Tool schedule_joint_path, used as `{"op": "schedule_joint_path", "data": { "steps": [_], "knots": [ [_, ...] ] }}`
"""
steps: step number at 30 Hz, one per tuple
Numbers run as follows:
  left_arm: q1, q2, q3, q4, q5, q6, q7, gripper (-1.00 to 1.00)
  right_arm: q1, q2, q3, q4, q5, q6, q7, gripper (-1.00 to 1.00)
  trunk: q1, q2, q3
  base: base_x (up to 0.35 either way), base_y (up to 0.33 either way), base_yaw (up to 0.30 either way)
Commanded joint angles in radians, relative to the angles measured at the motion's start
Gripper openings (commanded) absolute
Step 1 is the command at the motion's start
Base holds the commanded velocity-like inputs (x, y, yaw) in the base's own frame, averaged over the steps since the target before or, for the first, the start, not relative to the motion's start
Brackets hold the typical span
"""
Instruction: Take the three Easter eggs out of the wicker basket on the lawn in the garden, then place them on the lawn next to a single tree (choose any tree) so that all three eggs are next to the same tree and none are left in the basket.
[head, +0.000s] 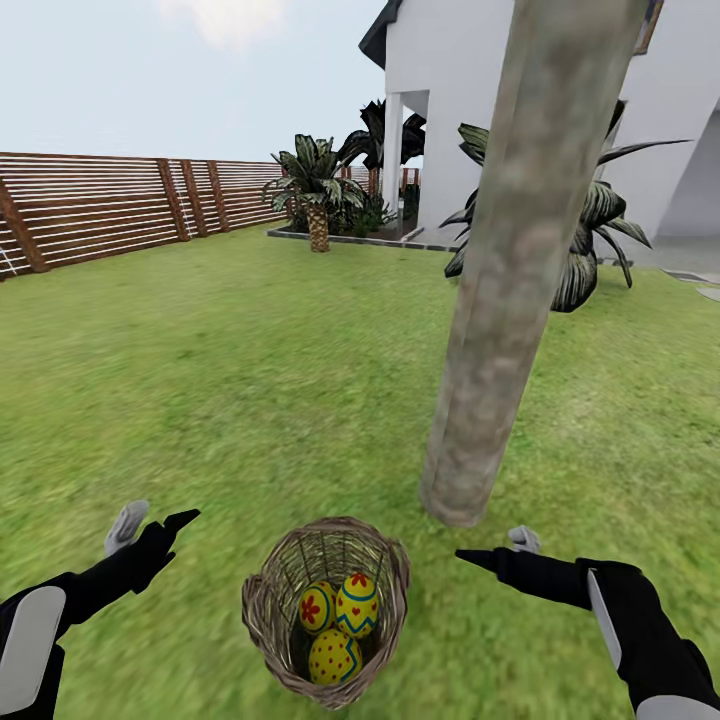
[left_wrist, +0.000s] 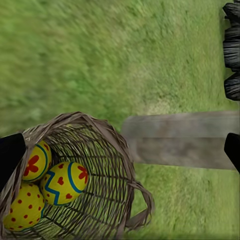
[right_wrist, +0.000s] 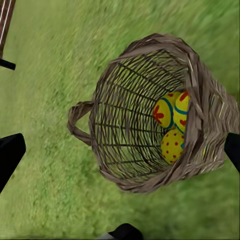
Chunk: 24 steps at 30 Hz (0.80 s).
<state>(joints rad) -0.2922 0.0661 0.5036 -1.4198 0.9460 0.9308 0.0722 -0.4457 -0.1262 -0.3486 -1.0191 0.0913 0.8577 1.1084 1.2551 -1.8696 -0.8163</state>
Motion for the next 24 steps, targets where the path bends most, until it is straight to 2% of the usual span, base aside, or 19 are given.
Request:
{"op": "schedule_joint_path", "data": {
  "steps": [1,5,12,15,18,20,22,24],
  "knots": [
    [-0.001,0.000,0.001,-0.001,0.010,0.005,0.007,1.00,-0.001,0.001,-0.002,-0.001,0.011,0.006,0.024,1.00,0.000,0.000,-0.001,-0.001,0.000,0.000],
    [-0.001,0.000,0.000,0.000,0.010,0.004,0.006,1.00,0.003,0.003,0.001,-0.001,0.014,0.005,0.047,1.00,0.000,0.000,-0.001,0.000,0.097,0.000],
    [-0.001,0.000,0.000,0.001,0.010,0.005,0.006,1.00,0.005,0.004,0.002,0.000,0.015,0.004,0.049,1.00,0.000,0.000,-0.001,-0.003,0.272,0.000],
    [-0.001,0.001,-0.001,0.008,0.009,0.005,0.006,1.00,0.005,0.005,0.021,-0.002,0.025,0.004,0.047,1.00,0.000,0.000,-0.001,-0.016,0.285,0.000],
    [-0.001,0.001,-0.001,0.013,0.009,0.005,0.006,1.00,0.005,0.005,0.049,-0.013,0.063,0.005,0.043,1.00,0.000,0.000,-0.001,-0.007,0.159,0.000],
    [-0.001,0.001,-0.001,0.014,0.009,0.005,0.006,1.00,0.005,0.008,0.061,-0.031,0.117,0.006,0.040,1.00,0.000,0.000,-0.001,-0.001,0.033,0.000],
    [-0.001,0.001,-0.001,0.015,0.008,0.005,0.006,1.00,0.005,0.028,0.069,-0.037,0.161,0.007,0.032,1.00,0.000,0.000,-0.001,-0.001,0.013,0.000],
    [-0.001,0.002,-0.001,0.016,0.008,0.004,0.006,1.00,0.005,0.061,0.093,-0.041,0.219,0.006,0.006,1.00,0.000,0.000,-0.001,0.000,0.006,0.000]
  ]
}}
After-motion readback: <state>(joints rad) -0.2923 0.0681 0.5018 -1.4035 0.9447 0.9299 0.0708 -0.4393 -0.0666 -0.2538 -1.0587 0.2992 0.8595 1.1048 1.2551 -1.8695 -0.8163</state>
